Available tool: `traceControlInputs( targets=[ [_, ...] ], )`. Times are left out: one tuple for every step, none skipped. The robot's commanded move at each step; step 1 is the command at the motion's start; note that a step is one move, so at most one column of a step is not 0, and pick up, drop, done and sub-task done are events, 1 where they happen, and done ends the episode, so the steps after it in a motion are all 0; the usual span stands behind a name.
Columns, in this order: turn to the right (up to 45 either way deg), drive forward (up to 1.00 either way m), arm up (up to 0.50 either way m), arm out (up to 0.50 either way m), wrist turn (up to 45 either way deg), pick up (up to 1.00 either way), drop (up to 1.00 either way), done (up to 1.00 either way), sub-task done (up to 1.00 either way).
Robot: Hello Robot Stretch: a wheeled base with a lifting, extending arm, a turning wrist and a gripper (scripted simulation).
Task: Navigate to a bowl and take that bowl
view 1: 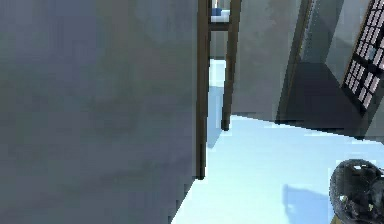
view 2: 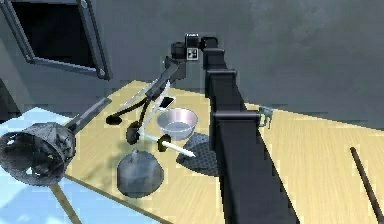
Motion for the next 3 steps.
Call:
traceControlInputs(
  targets=[
    [0.0,0.0,0.0,0.02,0.0,0.0,0.0,0.0,0.0],
    [0.0,0.0,0.0,0.0,45.0,0.0,0.0,0.0,0.0],
    [0.0,0.0,0.0,0.0,45.0,0.0,0.0,0.0,0.0]
  ],
)
